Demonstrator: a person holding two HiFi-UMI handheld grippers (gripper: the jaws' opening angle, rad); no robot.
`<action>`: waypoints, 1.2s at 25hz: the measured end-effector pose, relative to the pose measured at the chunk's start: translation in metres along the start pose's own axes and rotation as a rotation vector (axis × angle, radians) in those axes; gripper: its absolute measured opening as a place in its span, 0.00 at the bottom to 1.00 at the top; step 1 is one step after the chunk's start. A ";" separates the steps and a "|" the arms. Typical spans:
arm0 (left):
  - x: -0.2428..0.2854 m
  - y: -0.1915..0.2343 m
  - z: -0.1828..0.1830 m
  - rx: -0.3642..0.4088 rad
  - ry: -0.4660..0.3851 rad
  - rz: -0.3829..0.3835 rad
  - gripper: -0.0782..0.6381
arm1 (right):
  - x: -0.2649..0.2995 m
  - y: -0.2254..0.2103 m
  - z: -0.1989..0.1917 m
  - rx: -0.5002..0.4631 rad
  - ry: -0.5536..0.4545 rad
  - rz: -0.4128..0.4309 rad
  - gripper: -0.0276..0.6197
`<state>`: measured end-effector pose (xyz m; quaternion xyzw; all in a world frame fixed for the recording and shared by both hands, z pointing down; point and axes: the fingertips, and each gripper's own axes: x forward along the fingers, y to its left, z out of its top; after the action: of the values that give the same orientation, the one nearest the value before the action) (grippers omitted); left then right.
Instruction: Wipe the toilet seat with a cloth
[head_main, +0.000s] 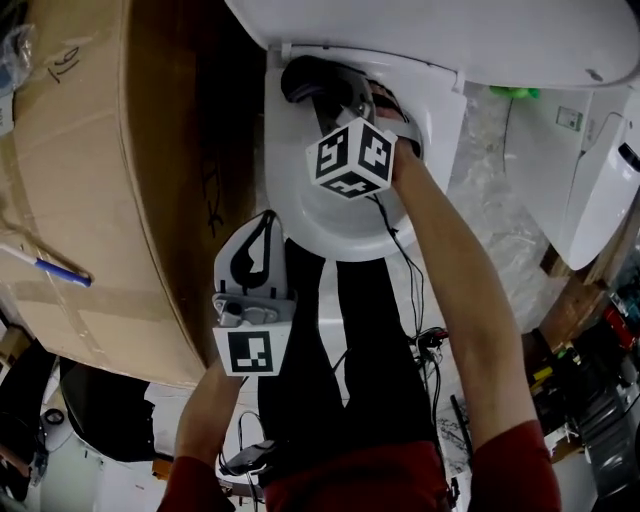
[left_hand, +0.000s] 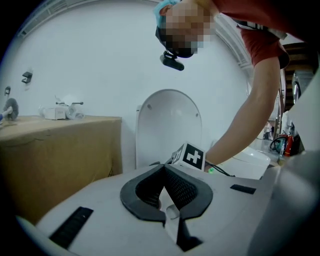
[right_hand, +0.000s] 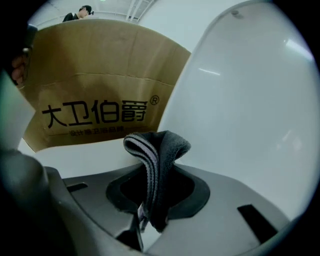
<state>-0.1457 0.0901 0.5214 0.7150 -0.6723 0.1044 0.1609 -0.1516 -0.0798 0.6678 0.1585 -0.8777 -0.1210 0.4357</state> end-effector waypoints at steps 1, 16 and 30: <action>0.004 -0.003 0.002 0.002 0.000 -0.009 0.13 | -0.004 -0.006 -0.008 0.003 0.003 -0.011 0.16; 0.047 -0.061 0.027 0.049 -0.011 -0.139 0.13 | -0.086 -0.096 -0.169 0.233 0.169 -0.177 0.16; 0.051 -0.099 0.124 0.048 -0.078 -0.143 0.13 | -0.193 -0.115 -0.154 0.648 0.076 -0.261 0.16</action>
<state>-0.0520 0.0009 0.4167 0.7683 -0.6226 0.0807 0.1245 0.1018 -0.1231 0.5780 0.4040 -0.8261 0.1151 0.3758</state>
